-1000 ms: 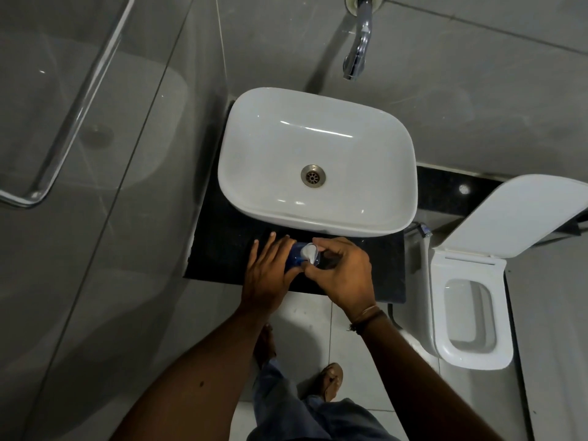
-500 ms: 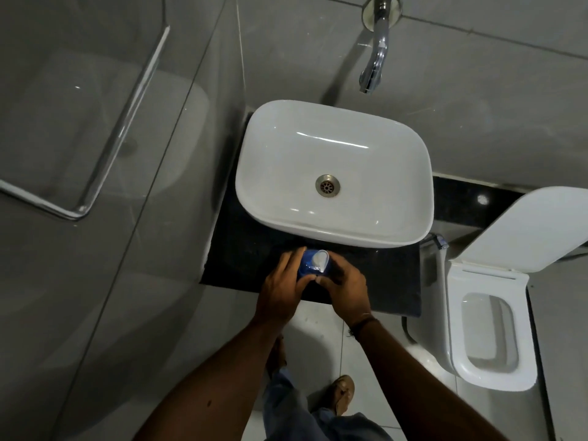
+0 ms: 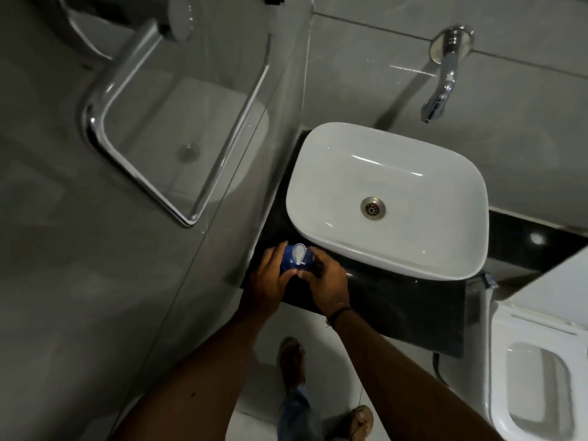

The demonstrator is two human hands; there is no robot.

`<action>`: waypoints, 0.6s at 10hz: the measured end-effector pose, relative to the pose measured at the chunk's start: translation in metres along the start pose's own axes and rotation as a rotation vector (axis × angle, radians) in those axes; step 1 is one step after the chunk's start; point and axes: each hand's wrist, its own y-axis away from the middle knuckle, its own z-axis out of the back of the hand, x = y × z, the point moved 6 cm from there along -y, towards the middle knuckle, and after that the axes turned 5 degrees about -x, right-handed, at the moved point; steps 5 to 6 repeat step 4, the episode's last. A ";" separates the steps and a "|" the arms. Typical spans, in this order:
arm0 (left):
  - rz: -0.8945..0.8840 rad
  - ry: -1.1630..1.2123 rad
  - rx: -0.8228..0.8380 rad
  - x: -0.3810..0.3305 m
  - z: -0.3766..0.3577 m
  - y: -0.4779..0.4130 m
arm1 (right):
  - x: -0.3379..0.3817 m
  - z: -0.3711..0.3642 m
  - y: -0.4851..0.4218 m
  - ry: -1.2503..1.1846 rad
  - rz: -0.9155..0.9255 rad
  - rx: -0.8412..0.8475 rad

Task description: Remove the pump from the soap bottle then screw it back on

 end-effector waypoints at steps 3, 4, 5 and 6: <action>0.040 -0.008 -0.011 0.009 -0.003 0.000 | -0.010 -0.009 -0.006 0.028 0.013 0.003; 0.077 0.039 0.012 0.011 -0.006 0.002 | -0.012 -0.012 -0.006 -0.024 0.024 0.026; 0.077 0.039 0.012 0.011 -0.006 0.002 | -0.012 -0.012 -0.006 -0.024 0.024 0.026; 0.077 0.039 0.012 0.011 -0.006 0.002 | -0.012 -0.012 -0.006 -0.024 0.024 0.026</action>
